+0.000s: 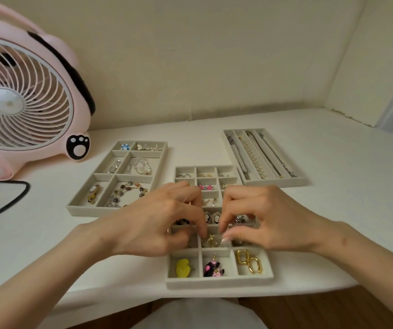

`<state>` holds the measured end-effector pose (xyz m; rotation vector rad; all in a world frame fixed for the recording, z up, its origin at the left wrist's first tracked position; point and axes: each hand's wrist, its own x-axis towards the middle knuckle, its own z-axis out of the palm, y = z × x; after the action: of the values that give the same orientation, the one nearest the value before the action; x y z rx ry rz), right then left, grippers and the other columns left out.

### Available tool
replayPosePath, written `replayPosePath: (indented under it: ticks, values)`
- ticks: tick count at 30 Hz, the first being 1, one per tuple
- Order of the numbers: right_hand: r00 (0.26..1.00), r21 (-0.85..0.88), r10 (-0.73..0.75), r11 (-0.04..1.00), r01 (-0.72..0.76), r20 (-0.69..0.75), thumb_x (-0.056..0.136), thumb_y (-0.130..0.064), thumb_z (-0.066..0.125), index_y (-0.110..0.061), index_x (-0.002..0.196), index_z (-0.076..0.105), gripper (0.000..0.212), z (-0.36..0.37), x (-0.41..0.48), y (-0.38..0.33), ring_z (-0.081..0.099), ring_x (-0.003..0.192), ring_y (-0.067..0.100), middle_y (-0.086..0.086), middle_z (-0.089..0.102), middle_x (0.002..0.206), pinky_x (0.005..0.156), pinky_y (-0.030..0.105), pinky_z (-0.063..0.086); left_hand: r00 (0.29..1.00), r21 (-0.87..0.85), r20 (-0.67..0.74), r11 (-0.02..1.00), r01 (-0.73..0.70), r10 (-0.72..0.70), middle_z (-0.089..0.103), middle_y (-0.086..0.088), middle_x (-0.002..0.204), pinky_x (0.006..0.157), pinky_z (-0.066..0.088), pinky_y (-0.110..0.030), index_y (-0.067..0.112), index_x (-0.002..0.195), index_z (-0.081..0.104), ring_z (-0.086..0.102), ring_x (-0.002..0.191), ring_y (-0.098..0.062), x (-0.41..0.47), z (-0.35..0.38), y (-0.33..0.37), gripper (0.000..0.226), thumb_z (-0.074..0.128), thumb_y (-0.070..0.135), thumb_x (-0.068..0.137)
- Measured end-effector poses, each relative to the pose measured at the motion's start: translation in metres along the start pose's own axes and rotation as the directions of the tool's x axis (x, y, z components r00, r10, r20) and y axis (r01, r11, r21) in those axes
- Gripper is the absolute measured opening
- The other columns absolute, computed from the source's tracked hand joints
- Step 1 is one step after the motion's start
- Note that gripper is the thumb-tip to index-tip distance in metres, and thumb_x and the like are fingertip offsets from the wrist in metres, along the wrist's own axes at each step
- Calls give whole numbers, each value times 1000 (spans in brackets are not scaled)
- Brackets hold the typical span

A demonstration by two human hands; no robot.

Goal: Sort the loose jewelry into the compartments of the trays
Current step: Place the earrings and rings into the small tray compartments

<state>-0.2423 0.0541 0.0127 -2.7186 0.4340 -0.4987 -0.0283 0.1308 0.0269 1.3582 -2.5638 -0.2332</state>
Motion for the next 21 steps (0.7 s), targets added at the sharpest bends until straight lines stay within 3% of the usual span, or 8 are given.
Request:
replayPosePath:
  ticks: [6,10,15,17,19,21]
  values:
    - [998,-72,-15,997,19,54,81,-41,57,-27,79,69,18,5,3,-7,47,67,5,-13,53,78,54,20,39,1000,13,-2,1000,-6,6,45,14,86,79,33,-17,33,90,69,41,86,-2,2,0,0,16,59,25,80]
    - [992,-236,-66,968,90,108,81,-30,60,-26,76,62,7,-3,5,-13,38,61,1,-14,50,76,52,13,26,1000,26,7,1000,-17,17,45,13,87,78,32,-15,34,90,69,41,86,-2,3,0,1,16,59,26,80]
    - [968,-426,-169,874,234,186,75,-20,67,-22,73,60,8,-4,11,-27,39,58,10,-6,50,74,48,26,35,999,25,-25,999,-33,34,44,13,84,76,30,-12,28,86,64,38,81,-2,4,1,1,12,59,21,77]
    - [965,-395,-152,890,228,214,76,-23,67,-22,72,64,5,-6,14,-30,46,58,9,-7,53,73,48,22,35,998,0,-51,999,-35,35,44,14,83,76,29,-8,27,85,64,37,80,0,4,1,0,12,59,20,77]
    - [968,-300,-103,938,171,229,78,-28,64,-26,73,67,6,-8,16,-29,44,59,1,-13,55,73,52,11,27,998,-25,-61,999,-28,26,47,13,84,77,29,-8,28,86,66,40,82,1,3,1,-2,11,60,20,79]
    - [973,-199,-39,976,85,228,82,-30,62,-28,77,70,9,-9,15,-26,42,62,0,-15,55,74,55,9,23,998,-63,-66,998,-14,10,49,15,85,76,31,-8,29,87,68,43,84,1,3,2,-4,9,62,25,80]
